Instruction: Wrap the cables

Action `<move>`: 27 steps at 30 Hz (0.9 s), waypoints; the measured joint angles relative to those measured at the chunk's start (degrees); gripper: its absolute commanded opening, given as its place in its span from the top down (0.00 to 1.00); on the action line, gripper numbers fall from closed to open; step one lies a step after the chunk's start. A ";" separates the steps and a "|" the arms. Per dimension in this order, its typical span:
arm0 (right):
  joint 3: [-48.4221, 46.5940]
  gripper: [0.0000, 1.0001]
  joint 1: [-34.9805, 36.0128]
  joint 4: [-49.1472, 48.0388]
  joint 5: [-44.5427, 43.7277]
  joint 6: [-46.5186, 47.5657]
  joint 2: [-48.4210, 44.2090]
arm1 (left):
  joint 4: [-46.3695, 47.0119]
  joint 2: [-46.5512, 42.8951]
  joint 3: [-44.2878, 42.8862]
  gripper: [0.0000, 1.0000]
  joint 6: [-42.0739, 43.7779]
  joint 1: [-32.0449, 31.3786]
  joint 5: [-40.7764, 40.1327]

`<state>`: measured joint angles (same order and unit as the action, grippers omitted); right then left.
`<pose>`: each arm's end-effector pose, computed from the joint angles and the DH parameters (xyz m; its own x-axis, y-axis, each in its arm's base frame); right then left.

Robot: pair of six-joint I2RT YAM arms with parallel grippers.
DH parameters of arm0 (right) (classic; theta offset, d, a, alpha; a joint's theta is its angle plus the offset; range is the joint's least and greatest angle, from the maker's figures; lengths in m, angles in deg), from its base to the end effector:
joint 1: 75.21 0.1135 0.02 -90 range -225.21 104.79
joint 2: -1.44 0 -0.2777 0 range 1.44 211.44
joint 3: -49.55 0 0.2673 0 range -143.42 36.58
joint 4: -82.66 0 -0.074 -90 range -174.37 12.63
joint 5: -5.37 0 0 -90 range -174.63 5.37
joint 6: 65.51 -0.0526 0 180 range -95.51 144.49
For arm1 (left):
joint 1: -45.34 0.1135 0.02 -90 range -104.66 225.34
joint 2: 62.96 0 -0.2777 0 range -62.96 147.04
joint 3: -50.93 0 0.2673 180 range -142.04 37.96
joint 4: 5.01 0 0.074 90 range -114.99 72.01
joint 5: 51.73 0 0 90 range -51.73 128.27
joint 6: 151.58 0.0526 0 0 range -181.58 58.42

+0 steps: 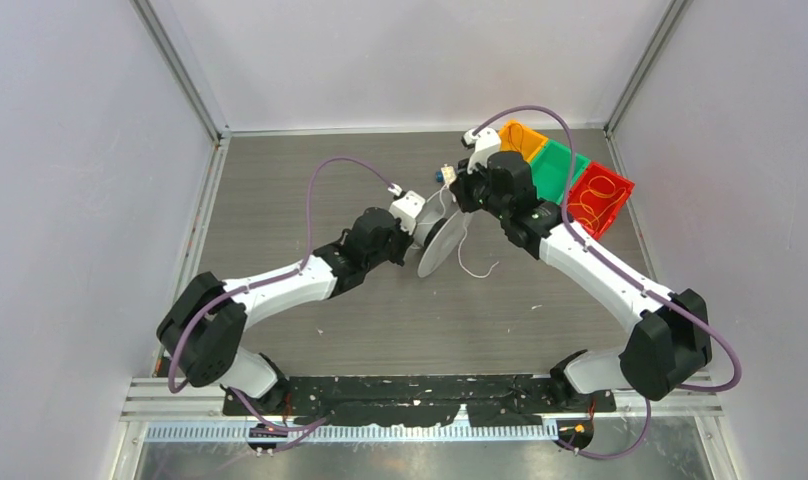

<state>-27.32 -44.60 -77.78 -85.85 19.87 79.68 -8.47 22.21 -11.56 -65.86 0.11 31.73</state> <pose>0.3008 0.1767 0.3338 -0.3461 -0.1112 -0.9316 -0.4656 0.8824 0.0677 0.2554 -0.2489 0.2315 -0.3567 0.2543 -0.8990 0.6084 0.7935 -0.0170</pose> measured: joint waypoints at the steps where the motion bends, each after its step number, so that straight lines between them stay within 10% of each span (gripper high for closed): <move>1: 0.07 0.94 -0.37 -0.07 0.28 0.15 0.00 | -0.81 -0.09 -0.22 1.00 -0.02 0.00 0.04; 17: 9.92 0.94 -1.49 -3.45 6.23 2.86 -6.78 | -20.13 -24.22 2.23 1.00 -4.13 1.99 0.39; 27: 18.32 0.95 -0.94 -8.92 12.28 -1.38 -5.53 | -24.22 -23.82 7.89 1.00 -5.60 2.14 -3.45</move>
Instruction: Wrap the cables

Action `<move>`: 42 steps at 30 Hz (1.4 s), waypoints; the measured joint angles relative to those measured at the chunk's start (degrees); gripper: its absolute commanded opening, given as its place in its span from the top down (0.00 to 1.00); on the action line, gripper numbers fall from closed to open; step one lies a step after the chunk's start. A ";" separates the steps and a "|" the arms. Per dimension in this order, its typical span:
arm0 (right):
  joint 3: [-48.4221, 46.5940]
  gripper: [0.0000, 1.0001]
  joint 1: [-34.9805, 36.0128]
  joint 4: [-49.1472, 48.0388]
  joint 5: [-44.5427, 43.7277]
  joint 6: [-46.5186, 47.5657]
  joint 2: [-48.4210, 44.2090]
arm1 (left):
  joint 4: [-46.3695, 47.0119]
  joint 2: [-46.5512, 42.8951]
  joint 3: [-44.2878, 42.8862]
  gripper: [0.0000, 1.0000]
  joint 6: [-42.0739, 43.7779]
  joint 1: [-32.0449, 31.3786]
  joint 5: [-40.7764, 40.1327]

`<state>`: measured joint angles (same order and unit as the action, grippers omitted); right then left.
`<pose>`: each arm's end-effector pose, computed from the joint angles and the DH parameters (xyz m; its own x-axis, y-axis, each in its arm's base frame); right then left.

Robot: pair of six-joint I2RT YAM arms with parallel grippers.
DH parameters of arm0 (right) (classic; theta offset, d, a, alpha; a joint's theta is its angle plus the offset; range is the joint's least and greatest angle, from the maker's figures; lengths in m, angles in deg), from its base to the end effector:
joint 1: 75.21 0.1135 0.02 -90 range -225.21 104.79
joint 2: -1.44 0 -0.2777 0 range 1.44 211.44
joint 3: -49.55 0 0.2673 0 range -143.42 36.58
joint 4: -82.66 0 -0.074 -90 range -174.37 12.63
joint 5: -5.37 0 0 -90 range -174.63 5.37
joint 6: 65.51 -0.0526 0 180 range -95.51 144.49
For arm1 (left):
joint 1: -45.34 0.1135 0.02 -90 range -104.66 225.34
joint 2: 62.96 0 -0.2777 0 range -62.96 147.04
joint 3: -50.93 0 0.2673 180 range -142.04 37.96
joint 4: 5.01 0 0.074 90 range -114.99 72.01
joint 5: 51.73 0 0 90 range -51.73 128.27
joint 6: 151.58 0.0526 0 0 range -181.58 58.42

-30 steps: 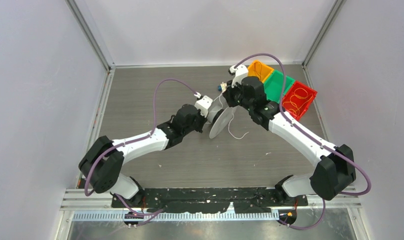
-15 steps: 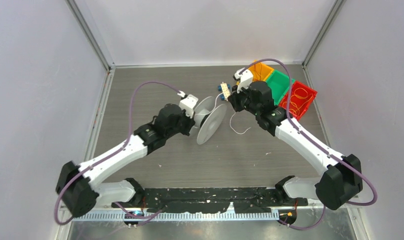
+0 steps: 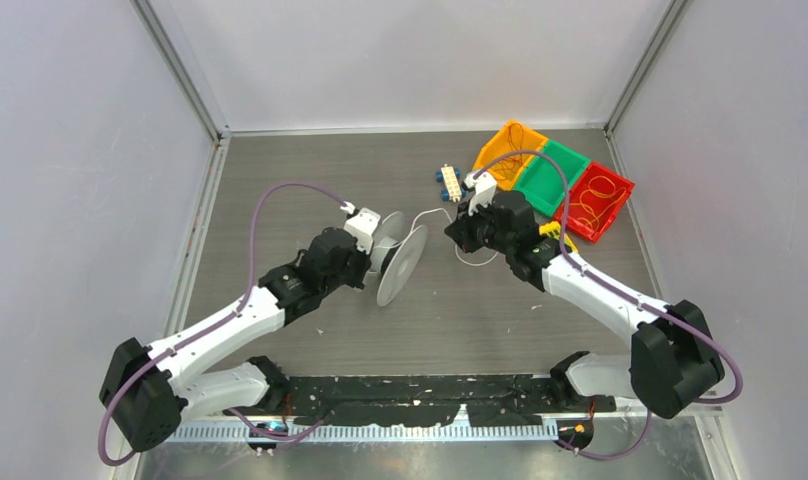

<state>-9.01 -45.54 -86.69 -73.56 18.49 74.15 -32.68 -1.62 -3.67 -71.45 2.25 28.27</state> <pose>0.2650 0.1626 0.2606 -0.4291 -0.1264 -0.8944 -0.5957 0.7839 0.1750 0.1932 -0.1683 0.2547 -0.5040 0.2403 -0.8296 0.4890 0.8711 -0.0447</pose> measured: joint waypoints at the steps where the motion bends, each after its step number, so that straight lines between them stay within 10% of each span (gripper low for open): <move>1: 0.52 0.95 0.00 -0.85 0.24 -0.13 0.22 | 0.24 0.13 -0.02 1.00 -0.15 0.00 -0.11; 42: 7.43 0.94 1.77 -8.46 -4.17 -5.27 6.86 | 6.10 18.16 -6.10 0.81 0.17 0.00 -6.97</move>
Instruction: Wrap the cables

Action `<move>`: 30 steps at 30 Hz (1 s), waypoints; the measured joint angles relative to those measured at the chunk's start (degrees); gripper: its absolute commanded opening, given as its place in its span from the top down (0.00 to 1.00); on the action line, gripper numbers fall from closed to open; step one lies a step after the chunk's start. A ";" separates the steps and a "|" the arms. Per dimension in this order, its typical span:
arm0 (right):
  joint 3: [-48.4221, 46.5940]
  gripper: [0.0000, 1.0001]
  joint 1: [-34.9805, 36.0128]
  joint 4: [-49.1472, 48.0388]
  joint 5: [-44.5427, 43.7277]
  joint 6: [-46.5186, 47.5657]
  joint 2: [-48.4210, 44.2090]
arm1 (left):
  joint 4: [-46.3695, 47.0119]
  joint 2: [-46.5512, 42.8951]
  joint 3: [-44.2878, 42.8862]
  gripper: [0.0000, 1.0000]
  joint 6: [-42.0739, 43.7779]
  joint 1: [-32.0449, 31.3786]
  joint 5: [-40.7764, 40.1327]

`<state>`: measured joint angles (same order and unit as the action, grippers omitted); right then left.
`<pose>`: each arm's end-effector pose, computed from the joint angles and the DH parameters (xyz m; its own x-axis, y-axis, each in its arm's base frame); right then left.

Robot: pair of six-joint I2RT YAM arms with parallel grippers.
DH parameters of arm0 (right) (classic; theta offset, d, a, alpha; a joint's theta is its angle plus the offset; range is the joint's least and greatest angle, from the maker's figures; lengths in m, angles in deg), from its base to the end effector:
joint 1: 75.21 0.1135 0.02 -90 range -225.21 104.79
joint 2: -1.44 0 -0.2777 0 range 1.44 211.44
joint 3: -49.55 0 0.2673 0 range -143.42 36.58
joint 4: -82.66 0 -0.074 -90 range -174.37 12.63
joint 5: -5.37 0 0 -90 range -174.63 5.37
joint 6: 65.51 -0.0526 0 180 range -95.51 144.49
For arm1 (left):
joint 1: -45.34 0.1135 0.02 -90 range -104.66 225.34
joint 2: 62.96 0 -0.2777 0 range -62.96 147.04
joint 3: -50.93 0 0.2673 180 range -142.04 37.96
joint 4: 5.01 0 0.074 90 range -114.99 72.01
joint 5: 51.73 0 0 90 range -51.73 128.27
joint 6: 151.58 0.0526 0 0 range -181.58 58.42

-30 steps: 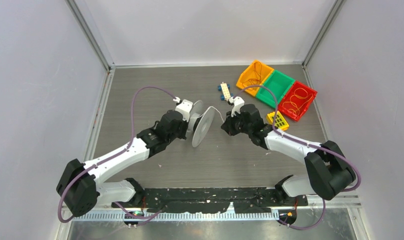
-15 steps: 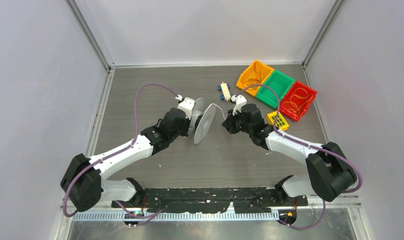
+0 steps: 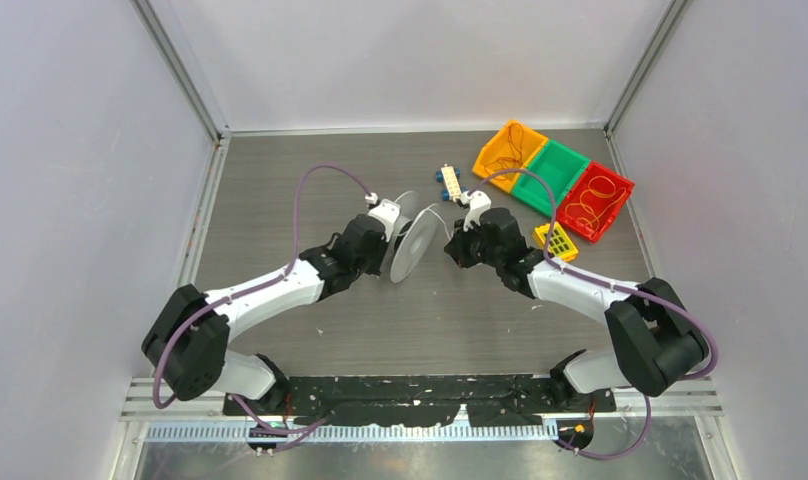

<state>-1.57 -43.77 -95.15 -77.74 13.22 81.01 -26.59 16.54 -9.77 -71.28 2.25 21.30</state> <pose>0.2640 0.1688 0.1949 -0.5448 -0.1057 -0.8318 -0.5092 0.8298 0.2281 0.2421 -0.2054 0.2199 -0.5491 0.2930 -0.7827 0.4043 0.9128 0.0580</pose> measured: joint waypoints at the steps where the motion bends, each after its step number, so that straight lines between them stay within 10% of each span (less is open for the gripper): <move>1: -0.02 0.95 0.00 0.04 -0.07 0.15 0.00 | -0.02 0.33 0.00 0.82 0.15 0.00 -0.02; 5: -0.24 0.94 0.00 0.17 -0.26 0.55 0.00 | 0.17 1.18 -0.66 1.00 0.68 0.00 0.17; 30: -5.66 0.94 -4.72 2.71 1.44 2.21 -4.00 | -24.24 -21.14 -5.20 1.00 -1.36 1.55 11.52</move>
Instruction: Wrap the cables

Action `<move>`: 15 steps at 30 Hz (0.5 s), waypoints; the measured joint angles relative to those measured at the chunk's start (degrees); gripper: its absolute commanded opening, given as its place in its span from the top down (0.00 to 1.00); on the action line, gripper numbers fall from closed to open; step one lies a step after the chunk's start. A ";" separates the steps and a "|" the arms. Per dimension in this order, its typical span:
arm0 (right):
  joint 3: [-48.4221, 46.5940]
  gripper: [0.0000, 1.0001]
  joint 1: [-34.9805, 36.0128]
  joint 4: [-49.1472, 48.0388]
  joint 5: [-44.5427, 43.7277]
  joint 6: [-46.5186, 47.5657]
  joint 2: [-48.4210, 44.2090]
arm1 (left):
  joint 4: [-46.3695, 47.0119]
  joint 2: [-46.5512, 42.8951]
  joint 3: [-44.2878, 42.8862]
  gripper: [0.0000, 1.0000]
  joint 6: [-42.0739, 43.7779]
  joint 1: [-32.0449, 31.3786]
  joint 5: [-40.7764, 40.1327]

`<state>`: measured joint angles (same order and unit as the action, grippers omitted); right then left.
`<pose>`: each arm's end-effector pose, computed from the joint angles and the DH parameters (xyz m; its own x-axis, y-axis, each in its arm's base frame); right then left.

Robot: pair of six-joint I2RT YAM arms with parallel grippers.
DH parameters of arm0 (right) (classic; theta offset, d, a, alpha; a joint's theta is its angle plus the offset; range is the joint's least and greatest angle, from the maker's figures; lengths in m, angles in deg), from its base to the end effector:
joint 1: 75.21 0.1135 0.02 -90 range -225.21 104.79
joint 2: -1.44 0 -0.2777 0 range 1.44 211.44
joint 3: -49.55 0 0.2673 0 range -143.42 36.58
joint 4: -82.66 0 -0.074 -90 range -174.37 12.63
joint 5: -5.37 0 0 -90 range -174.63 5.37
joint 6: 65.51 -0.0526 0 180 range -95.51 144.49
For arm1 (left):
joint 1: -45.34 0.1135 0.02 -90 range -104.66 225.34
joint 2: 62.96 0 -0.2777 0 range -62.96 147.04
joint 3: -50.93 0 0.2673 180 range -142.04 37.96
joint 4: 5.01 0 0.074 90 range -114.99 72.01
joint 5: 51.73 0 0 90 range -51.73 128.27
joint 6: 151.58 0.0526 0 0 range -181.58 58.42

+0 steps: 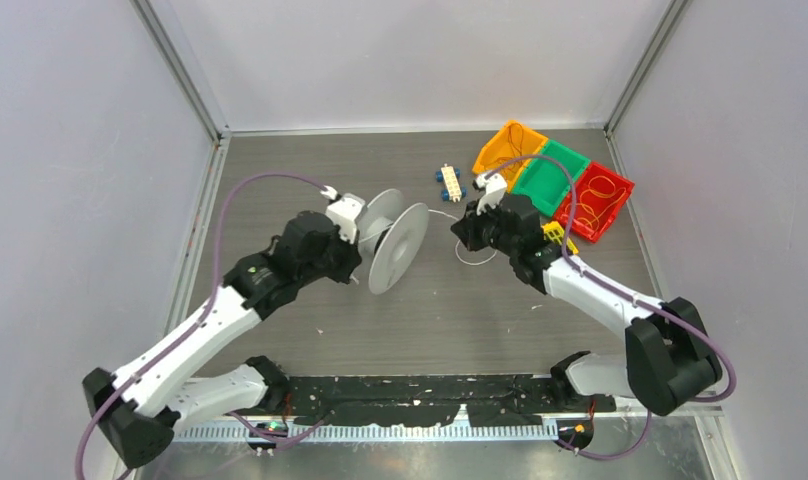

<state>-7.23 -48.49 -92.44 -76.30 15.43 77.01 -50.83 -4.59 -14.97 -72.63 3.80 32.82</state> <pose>0.2818 0.1504 0.2457 -0.4431 -0.0486 -0.8951 -0.4998 0.8423 0.2017 0.1819 -0.1544 0.3067 -0.5710 0.2510 -0.7816 0.5042 0.8586 -0.0927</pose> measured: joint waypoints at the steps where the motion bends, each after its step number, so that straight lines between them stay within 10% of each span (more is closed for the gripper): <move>1: 1.70 0.91 0.31 -1.40 1.36 -0.07 -1.09 | -0.87 -1.51 -1.22 1.00 -0.63 0.24 0.48; 15: 21.14 0.42 15.23 -36.15 16.15 0.94 -10.62 | -2.12 -14.45 -11.80 1.00 -11.23 0.74 11.45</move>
<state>13.90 -33.26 -128.59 -60.14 16.37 66.39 -52.95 -19.04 -26.77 -83.87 4.54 44.27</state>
